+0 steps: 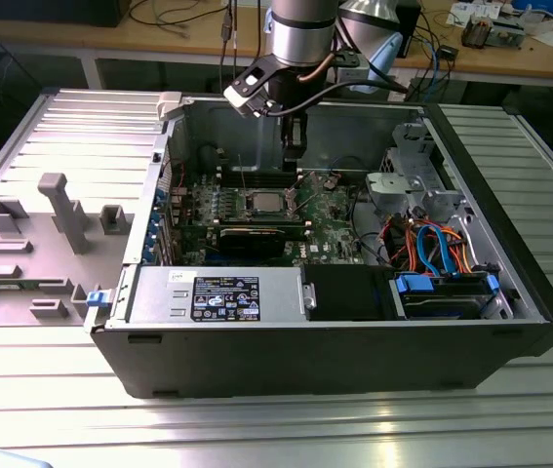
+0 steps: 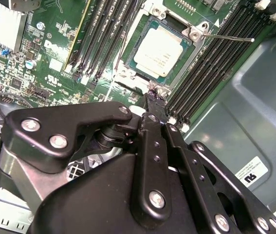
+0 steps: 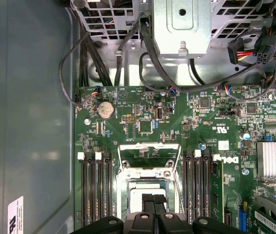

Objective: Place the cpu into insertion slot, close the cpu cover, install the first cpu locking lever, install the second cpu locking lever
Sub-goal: 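Close the cpu cover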

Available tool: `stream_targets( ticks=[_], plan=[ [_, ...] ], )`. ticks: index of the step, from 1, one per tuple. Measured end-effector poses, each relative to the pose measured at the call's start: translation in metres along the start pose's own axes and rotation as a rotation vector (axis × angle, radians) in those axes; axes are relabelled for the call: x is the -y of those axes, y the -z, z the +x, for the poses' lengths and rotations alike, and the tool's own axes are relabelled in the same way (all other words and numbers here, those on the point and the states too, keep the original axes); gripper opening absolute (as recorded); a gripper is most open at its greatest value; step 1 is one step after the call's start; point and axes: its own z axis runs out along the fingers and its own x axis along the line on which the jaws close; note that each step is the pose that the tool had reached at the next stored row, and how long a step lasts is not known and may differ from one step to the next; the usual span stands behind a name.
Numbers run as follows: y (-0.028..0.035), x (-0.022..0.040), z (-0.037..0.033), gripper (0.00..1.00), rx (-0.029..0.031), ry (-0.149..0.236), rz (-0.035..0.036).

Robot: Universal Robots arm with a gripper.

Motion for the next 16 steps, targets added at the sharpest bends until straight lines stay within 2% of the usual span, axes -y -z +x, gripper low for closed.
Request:
stream_targets(
  ticks=[13,16],
  plan=[
    [0.0000,-0.0010,0.0000,0.11,-0.0012,0.000,0.0000],
    [0.0000,-0.0032,0.0000,0.11,-0.0017,0.000,0.0001]
  ],
)
